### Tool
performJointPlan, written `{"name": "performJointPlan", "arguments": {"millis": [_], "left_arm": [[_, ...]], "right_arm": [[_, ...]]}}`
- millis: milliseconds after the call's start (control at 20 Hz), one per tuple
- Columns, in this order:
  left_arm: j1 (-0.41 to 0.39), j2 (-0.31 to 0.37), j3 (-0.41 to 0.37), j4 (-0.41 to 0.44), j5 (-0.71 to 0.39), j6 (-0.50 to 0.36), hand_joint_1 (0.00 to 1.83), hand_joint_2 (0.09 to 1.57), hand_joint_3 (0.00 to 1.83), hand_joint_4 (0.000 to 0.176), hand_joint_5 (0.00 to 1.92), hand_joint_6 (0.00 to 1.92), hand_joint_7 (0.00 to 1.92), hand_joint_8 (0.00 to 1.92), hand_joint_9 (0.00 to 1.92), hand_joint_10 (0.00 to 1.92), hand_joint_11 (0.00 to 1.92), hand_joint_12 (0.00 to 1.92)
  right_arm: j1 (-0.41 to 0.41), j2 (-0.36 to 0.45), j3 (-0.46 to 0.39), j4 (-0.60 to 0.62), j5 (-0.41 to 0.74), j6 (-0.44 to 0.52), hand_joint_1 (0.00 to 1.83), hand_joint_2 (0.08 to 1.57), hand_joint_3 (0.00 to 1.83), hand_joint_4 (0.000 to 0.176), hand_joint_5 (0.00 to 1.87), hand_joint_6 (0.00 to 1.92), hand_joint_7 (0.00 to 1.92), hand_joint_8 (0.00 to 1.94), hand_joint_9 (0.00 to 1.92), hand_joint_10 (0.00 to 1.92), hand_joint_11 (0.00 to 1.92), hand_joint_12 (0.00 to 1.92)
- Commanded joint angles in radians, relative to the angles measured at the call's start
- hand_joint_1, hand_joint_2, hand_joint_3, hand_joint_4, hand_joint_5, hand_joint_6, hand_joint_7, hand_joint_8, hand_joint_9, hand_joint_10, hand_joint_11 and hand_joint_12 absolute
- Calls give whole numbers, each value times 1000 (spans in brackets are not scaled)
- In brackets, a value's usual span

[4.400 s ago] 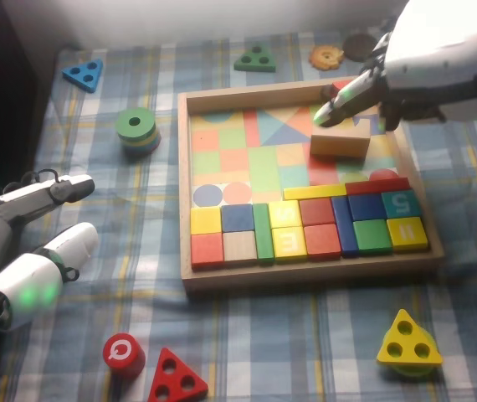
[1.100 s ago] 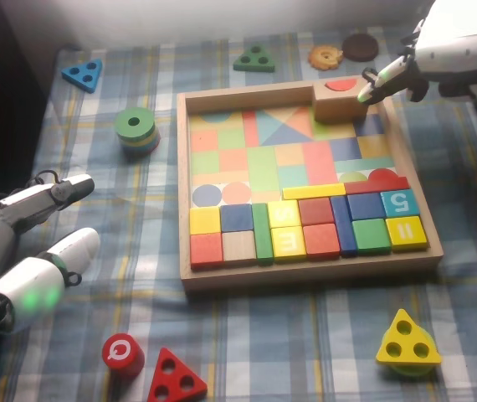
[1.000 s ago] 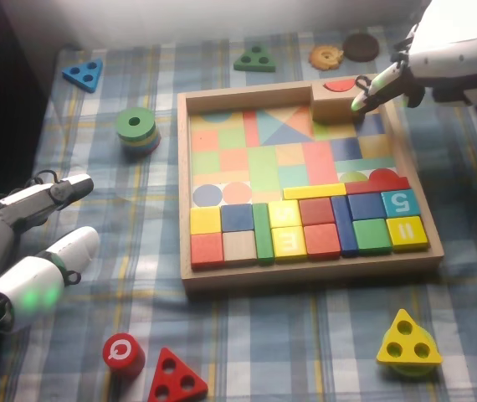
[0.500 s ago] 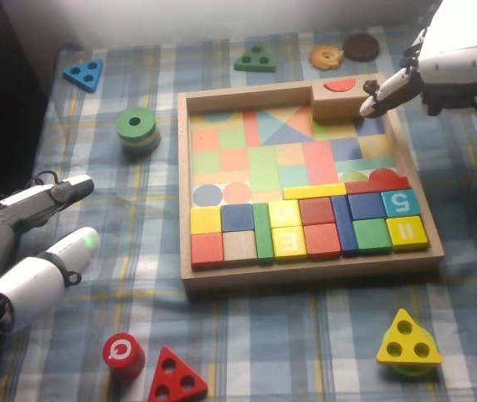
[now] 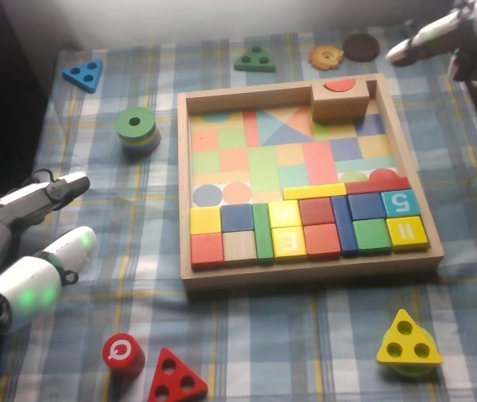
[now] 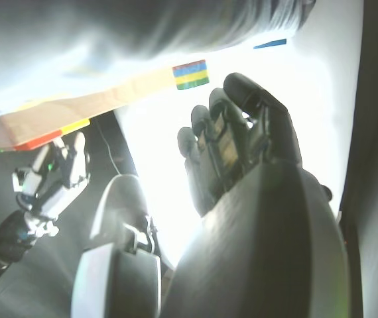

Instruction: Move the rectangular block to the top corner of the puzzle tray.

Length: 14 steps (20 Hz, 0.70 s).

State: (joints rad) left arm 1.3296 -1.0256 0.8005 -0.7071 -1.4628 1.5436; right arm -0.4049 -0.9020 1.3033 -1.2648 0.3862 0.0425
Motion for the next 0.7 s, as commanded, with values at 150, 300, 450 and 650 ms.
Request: {"name": "performJointPlan", "arguments": {"millis": [150, 300, 450, 650], "left_arm": [[6, 13, -7, 22, -146, -16, 567, 1312, 0, 35, 537, 4, 491, 4, 353, 4, 0, 854], [11, 13, -10, 11, -156, -16, 539, 1314, 1, 51, 533, 1, 481, 1, 307, 6, 0, 728], [13, 16, -12, 9, -155, -16, 545, 1306, 0, 62, 535, 1, 483, 1, 308, 6, 0, 799], [10, 15, -13, 9, -160, -17, 551, 1311, 1, 39, 529, 2, 485, 1, 337, 12, 0, 856]], "right_arm": [[-112, 73, -96, 608, 105, -505, 901, 1198, 0, 90, 463, 1, 1265, 1873, 1414, 1921, 1359, 1921], [-258, 108, -148, 935, 263, -685, 584, 1116, 0, 117, 471, 6, 1184, 1940, 1346, 1921, 1297, 1921], [-423, 136, -222, 1193, 432, -885, 238, 1172, 5, 26, 361, 2, 854, 1653, 982, 1919, 956, 1921], [-673, 170, -364, 1500, 746, -1133, 14, 1190, 1, 112, 334, 5, 579, 229, 455, 554, 144, 1378]]}}
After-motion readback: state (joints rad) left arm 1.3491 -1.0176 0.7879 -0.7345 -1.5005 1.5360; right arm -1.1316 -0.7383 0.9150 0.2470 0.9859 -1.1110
